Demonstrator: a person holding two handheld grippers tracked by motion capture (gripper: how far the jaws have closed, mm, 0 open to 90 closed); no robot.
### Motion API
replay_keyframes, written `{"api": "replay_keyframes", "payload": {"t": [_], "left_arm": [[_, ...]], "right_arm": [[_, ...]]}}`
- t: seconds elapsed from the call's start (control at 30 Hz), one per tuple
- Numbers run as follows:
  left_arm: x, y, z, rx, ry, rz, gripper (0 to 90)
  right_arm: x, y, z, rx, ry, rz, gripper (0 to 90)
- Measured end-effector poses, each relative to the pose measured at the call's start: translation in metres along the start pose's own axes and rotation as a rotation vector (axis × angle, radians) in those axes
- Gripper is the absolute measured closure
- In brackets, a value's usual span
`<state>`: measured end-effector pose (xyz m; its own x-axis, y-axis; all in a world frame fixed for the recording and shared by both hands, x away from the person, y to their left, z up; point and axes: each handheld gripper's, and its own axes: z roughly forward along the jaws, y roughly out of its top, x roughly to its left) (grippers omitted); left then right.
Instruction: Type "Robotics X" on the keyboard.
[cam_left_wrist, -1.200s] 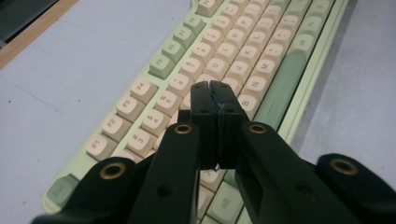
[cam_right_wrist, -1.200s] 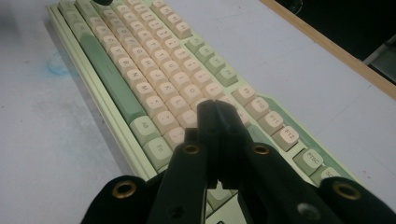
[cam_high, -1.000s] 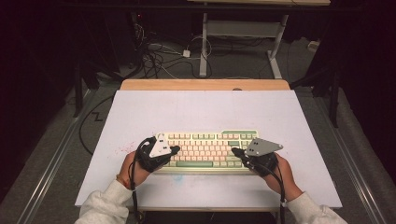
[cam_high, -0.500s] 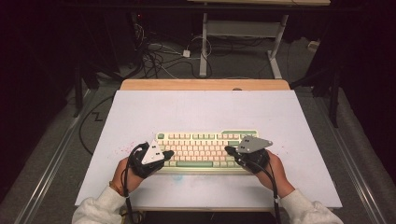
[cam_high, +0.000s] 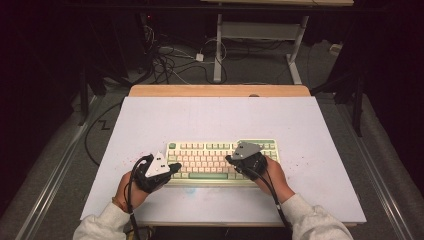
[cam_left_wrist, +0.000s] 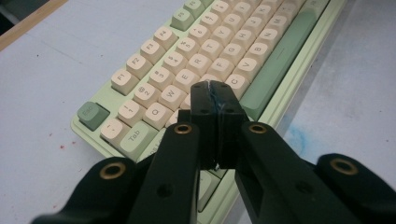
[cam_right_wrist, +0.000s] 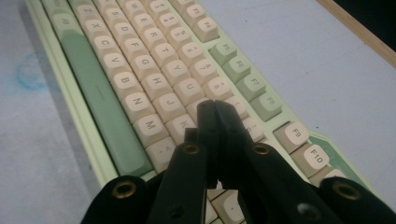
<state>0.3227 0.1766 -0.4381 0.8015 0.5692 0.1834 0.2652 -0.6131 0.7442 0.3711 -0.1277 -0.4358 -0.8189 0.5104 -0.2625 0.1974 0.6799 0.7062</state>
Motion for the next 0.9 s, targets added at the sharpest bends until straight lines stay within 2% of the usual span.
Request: {"api": "replay_keyframes", "payload": {"t": [0.1, 0.47, 0.8, 0.9], "left_arm": [[0.0, -0.001, 0.0, 0.001, -0.002, -0.002, 87.0], [0.0, 0.0, 0.003, 0.01, -0.012, 0.002, 86.9], [0.002, -0.002, 0.007, 0.014, -0.028, -0.009, 86.9], [0.001, -0.002, 0.008, 0.021, -0.03, -0.005, 86.9]], "right_arm": [[-0.003, 0.002, 0.007, 0.011, -0.005, 0.015, 90.0], [-0.003, 0.006, 0.018, 0.051, -0.008, -0.014, 90.0], [-0.007, 0.004, 0.024, 0.075, -0.023, 0.016, 90.0], [-0.007, 0.004, 0.027, 0.092, -0.005, 0.01, 90.0]]}}
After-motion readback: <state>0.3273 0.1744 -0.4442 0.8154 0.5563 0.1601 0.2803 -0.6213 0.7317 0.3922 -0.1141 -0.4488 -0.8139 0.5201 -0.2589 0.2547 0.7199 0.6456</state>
